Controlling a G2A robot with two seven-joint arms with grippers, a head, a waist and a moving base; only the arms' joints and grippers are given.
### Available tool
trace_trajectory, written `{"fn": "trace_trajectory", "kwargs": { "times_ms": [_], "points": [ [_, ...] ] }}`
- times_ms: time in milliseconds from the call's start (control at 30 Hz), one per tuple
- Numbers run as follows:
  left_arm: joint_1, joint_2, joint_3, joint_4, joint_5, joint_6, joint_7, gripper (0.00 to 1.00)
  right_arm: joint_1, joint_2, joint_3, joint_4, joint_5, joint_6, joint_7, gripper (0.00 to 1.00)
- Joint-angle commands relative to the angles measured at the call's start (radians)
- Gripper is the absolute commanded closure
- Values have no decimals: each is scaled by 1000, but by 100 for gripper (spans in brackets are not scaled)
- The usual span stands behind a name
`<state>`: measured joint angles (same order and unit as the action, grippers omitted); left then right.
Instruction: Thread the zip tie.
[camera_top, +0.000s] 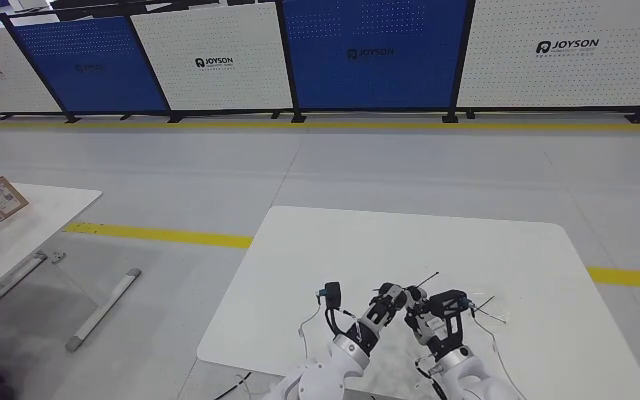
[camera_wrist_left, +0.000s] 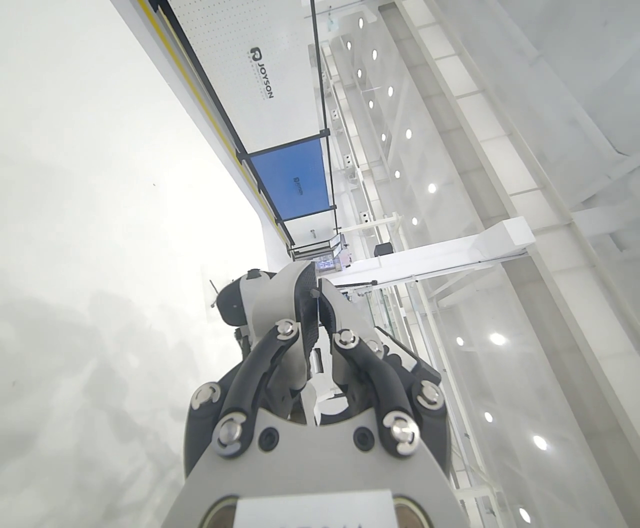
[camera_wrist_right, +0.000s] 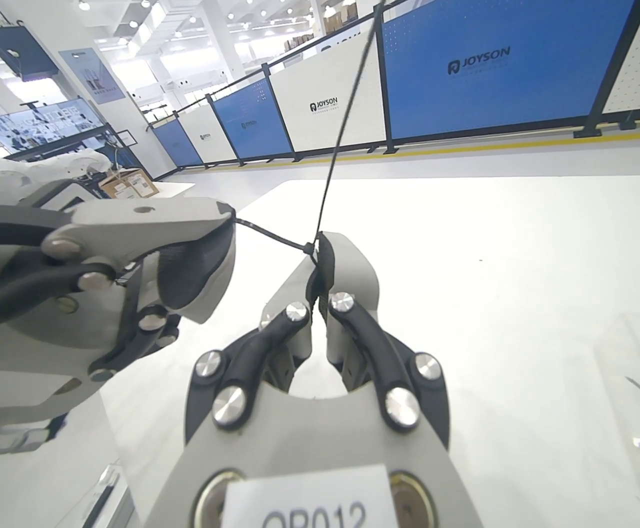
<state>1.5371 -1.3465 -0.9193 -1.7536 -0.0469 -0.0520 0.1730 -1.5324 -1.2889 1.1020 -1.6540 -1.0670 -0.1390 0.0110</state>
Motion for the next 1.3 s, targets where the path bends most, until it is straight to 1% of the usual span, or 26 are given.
{"fn": "trace_trajectory", "kwargs": {
  "times_ms": [0,133,267,300,333,367,433,533,700,733,900,1033,1133,1200,1267],
  "points": [
    [2,0,0,-2,1,-7,-2,100,1,0,-1,1,-1,1,1,100],
    [6,0,-1,-8,2,-20,-6,100,2,-1,-3,-1,-9,5,8,100],
    [6,-1,-3,-9,6,-17,0,100,-4,0,1,-10,-3,-5,7,100],
    [5,-1,-3,-8,6,-15,3,100,-7,1,4,-11,-2,-8,7,98],
    [4,-2,-3,-6,5,-14,5,100,-9,1,5,-12,-1,-10,7,90],
    [3,-2,-3,-5,4,-12,6,100,-11,2,7,-12,-1,-12,8,84],
    [0,-3,-3,-2,2,-8,7,100,-16,3,11,-12,1,-20,7,76],
    [-2,-4,-2,1,6,-5,4,100,-25,4,24,-20,14,-22,-9,75],
    [-2,-5,-1,2,11,-5,2,100,-36,6,36,-37,16,-25,-14,78],
    [-2,-5,-1,2,12,-5,2,100,-37,7,37,-40,16,-25,-14,80],
    [2,-5,-1,6,19,-6,-1,100,-38,7,37,-49,15,-25,-15,79],
    [4,-6,-1,7,23,-6,-1,100,-33,6,32,-49,13,-25,-10,76],
    [4,-6,-1,8,25,-6,-3,100,-30,5,30,-49,13,-22,-9,77],
    [5,-6,0,8,27,-6,-4,100,-28,5,31,-49,15,-21,-10,82],
    [6,-6,-1,8,28,-7,-5,100,-29,5,31,-49,16,-20,-11,84]
  ]
}}
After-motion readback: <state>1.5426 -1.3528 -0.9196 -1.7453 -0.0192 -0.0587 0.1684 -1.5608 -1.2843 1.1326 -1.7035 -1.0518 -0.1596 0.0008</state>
